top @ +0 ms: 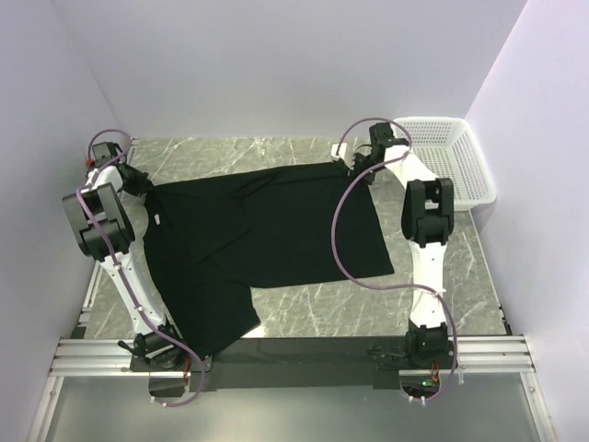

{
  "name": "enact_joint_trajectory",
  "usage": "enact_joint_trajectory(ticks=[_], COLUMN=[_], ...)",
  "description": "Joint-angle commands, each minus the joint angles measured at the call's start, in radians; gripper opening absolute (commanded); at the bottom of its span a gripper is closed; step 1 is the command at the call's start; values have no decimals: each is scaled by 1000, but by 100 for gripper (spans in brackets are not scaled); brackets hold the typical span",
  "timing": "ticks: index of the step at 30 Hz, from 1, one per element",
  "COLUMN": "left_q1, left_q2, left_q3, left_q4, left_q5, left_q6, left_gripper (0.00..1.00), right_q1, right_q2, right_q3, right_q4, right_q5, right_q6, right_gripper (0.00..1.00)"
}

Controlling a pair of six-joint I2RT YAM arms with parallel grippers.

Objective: Fold and stack the t-shirts
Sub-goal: Fold the tshirt

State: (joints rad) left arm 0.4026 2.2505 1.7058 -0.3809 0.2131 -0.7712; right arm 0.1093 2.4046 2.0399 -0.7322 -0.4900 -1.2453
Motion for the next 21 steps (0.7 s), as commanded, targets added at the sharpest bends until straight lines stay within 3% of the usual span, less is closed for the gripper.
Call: enact_joint_trajectory(ticks=[1,4,5,6,7,10,12,21], left_q1=[5,7,10,8,11,13,13,13], left_q2=[3,0,1,1,1,1,3,1], left_q3=[34,28,26,25,25,18,17,8], left_q4=[5,10,11,11,10,14,13,16], left_q5=[16,17,19,17,20,19,22,25], left_q6=[6,4,4,6,7,9,7,7], left_gripper=[1,1,1,1,1,1,1,1], right_q1=[-19,-28,-33,-36,-37,-36,-36,-31], right_q2=[-166,-219,-234,-233,-226,-148,-79,44], right_q3=[-70,-153,-185,-185,-173,-52,57,210], right_q4=[56,131,172,209,240,229,192,128], right_q5=[-53,-38,-19,-10,-1,50,73,70], right_q6=[11,56,90,122,148,249,264,230], right_gripper=[0,1,7,17,38,68,78,78])
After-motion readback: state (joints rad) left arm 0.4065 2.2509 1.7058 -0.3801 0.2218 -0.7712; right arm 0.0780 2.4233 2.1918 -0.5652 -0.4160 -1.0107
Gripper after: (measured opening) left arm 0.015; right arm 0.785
